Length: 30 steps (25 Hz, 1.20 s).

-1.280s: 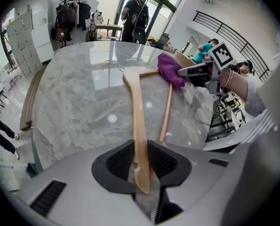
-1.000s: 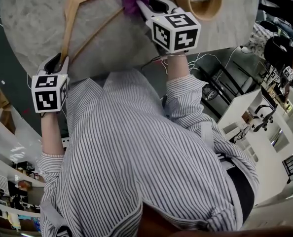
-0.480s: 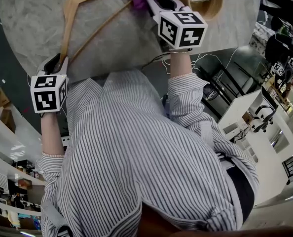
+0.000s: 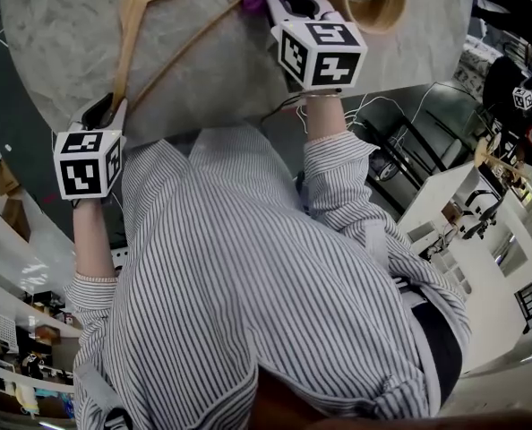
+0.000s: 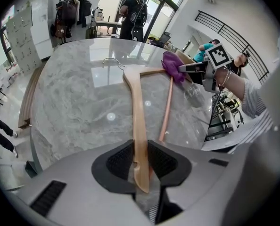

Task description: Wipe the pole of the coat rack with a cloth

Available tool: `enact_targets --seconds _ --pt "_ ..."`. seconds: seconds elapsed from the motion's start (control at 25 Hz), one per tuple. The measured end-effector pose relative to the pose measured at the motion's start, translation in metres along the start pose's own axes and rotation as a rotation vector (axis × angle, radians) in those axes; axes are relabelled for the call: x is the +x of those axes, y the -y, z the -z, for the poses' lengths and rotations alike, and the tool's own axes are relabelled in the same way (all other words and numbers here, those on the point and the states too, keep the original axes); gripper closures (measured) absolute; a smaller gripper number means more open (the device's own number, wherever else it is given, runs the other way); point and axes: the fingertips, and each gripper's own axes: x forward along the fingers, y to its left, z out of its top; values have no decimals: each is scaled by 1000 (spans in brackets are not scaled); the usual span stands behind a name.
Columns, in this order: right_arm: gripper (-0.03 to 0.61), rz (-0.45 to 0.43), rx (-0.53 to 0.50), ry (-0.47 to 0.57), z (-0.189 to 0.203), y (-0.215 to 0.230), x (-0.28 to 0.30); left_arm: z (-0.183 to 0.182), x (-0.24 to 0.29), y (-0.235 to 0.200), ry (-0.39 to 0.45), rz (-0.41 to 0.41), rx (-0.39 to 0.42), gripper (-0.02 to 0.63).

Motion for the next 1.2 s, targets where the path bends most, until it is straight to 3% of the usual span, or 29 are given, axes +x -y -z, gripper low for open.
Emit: enact_targets --seconds 0.28,0.52,0.76,1.2 --pt "511 24 -28 32 -2 -15 -11 0 2 2 8 27 25 512" --pt "511 21 -45 66 15 -58 -29 19 -3 5 45 69 77 469" --pt "511 20 -50 104 5 -78 -61 -9 -26 25 117 135 90 465" --pt "511 0 -12 258 -14 -140 -135 -60 -78 73 322 261 310 466"
